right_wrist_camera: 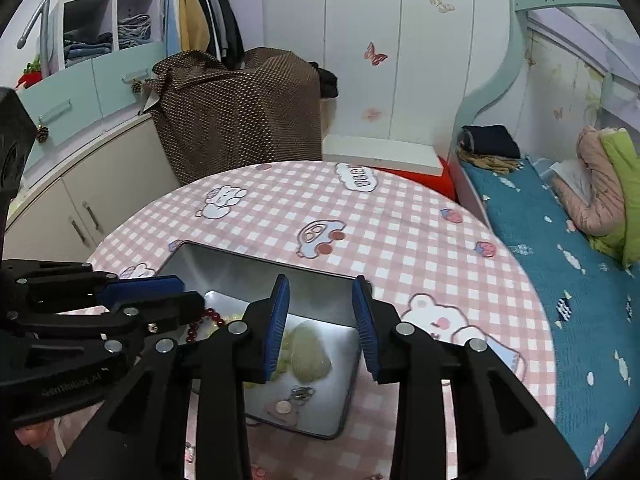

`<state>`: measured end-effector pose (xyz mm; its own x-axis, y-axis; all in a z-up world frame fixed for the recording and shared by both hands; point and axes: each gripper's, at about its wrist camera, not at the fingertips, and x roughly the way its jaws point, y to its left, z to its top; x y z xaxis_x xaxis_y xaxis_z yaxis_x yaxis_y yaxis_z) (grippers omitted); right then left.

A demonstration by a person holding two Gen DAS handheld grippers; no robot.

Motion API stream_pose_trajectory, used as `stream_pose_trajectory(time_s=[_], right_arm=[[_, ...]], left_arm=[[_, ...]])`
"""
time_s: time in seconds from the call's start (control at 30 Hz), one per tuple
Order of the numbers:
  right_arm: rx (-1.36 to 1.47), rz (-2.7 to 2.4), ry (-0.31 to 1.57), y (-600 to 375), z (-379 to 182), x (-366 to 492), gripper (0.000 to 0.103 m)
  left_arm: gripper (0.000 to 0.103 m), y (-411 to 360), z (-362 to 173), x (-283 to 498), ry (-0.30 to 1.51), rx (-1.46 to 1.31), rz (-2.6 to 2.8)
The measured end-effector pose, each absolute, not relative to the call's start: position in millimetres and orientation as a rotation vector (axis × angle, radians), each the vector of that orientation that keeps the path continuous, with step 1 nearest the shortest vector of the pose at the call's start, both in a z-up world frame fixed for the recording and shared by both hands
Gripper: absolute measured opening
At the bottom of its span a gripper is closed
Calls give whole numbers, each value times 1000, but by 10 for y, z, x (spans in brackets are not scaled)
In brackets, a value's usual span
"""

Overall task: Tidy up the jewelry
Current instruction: 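Lower the charm and jade pendant into the box and open both grippers, then withdraw both grippers from the box toward the remaining charms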

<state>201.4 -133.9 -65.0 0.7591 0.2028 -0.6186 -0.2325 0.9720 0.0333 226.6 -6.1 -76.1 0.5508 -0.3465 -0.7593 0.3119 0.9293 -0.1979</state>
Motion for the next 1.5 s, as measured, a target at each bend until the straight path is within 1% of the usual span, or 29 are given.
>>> stream_pose_trajectory(time_s=[0.33, 0.5, 0.53, 0.6, 0.7, 0.73, 0.8, 0.83, 0.87, 0.9, 0.93, 0.97, 1.0, 1.07, 1.1, 1.2, 1.3, 1.5], right_arm=[[-26, 186, 661, -1495, -605, 1899, 34], [-25, 157, 645, -1558, -540, 1777, 41], [-24, 152, 641, -1571, -521, 1738, 42], [-23, 147, 635, -1599, -498, 1681, 47], [-22, 138, 622, -1627, -450, 1575, 55], [-24, 133, 618, -1636, -437, 1528, 56], [-24, 123, 613, -1638, -430, 1473, 63], [-22, 120, 611, -1643, -427, 1444, 65], [-19, 116, 609, -1653, -424, 1410, 68], [-20, 111, 608, -1659, -421, 1381, 71], [-22, 106, 607, -1666, -421, 1355, 75], [-25, 97, 607, -1673, -420, 1330, 81], [-28, 87, 606, -1689, -426, 1300, 84], [-27, 75, 605, -1719, -426, 1252, 87], [-27, 65, 604, -1740, -429, 1226, 94], [-31, 29, 602, -1802, -453, 1154, 95], [-13, 8, 620, -1891, -509, 1098, 95], [8, -20, 671, -2024, -670, 1009, 95]], left_arm=[[21, -44, -700, 2173, 894, -50, -378], [22, -64, -641, 2059, 883, -43, -381], [26, -68, -630, 2034, 882, -43, -381], [35, -65, -605, 1979, 874, -42, -379], [36, -64, -565, 1881, 862, -36, -381], [39, -64, -556, 1853, 860, -34, -380], [43, -54, -539, 1779, 855, -31, -378], [44, -46, -539, 1754, 855, -30, -378], [46, -42, -537, 1721, 855, -28, -376], [49, -37, -534, 1687, 854, -25, -372], [52, -34, -536, 1670, 853, -23, -370], [53, -30, -539, 1638, 853, -21, -369], [55, -27, -541, 1612, 855, -20, -366], [57, -21, -561, 1576, 861, -17, -356], [57, -24, -575, 1562, 865, -12, -352], [57, -29, -641, 1520, 886, 5, -335], [60, -41, -715, 1474, 909, 16, -332], [61, -105, -901, 1413, 959, 50, -335]])
